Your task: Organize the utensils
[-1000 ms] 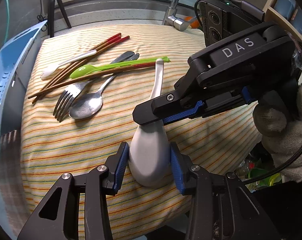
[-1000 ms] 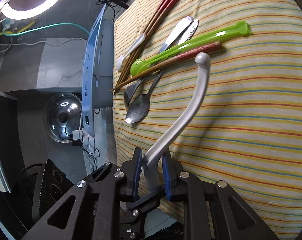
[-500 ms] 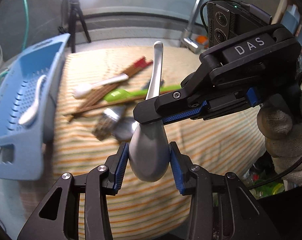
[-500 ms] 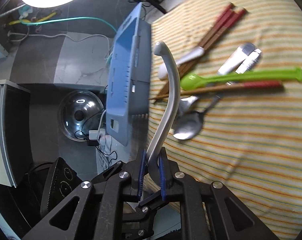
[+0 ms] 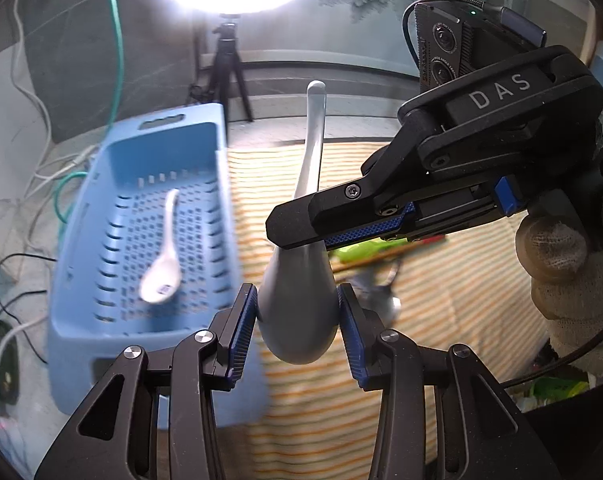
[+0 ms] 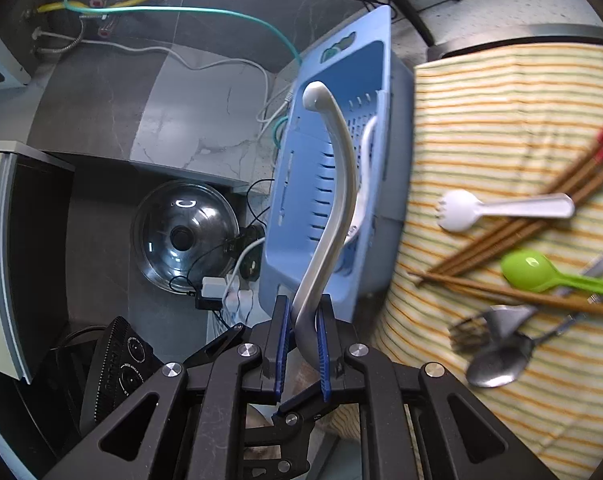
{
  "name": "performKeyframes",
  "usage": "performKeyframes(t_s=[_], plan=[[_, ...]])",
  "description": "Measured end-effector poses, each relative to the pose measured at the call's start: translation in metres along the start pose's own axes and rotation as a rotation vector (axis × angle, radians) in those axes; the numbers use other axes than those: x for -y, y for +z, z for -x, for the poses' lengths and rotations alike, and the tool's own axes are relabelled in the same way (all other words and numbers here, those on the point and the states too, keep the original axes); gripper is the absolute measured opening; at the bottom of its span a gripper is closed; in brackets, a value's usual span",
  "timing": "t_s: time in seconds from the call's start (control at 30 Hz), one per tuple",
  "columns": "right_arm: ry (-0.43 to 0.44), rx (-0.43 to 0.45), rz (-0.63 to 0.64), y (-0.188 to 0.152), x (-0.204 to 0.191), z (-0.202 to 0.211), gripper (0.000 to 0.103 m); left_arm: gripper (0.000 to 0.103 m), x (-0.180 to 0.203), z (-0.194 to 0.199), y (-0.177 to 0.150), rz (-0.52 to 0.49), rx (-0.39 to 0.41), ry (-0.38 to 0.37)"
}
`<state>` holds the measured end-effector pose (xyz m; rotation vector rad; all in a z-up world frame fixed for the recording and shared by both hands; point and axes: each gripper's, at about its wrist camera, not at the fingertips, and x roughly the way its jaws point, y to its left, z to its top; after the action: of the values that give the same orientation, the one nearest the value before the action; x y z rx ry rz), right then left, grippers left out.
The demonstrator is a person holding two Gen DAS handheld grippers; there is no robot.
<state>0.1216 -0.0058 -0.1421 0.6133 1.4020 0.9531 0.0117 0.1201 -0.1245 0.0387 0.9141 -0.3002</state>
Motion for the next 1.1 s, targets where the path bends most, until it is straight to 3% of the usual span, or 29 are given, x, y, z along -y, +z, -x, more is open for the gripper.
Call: performKeyframes(t_s=[0.4,0.73,0.83,0.9,0.93,1.1], plan=[[-0.027,-0.012,0.008,0.045,-0.020,-0.047,0.012,0.039,-0.060,-0.016,0.019,0.015,-0.015,0.016],[-0.100,-0.008,0.026,0.057,-0.023,-0.066,0.014,0.038,-0.074,-0.028,0.020,0.028,-0.034,-0.020],[-0.170,0.020,0.056,0.059,-0.027,-0.065,0.020,0.039,-0.074,-0.029,0.019,0.028,-0.046,-0.002],[-0.177,0.039,0.053,0.060,-0.026,-0.062,0.039,0.040,-0.076,-0.029,0.019,0.043,-0.057,-0.007],[-0.184,0.049,0.052,0.060,-0.026,-0.059,0.042,0.040,-0.077,-0.028,0.019,0.049,-0.056,-0.008],[-0.201,0.073,0.069,0.061,-0.028,-0.051,0.046,0.040,-0.082,-0.023,0.016,0.067,-0.049,-0.006]])
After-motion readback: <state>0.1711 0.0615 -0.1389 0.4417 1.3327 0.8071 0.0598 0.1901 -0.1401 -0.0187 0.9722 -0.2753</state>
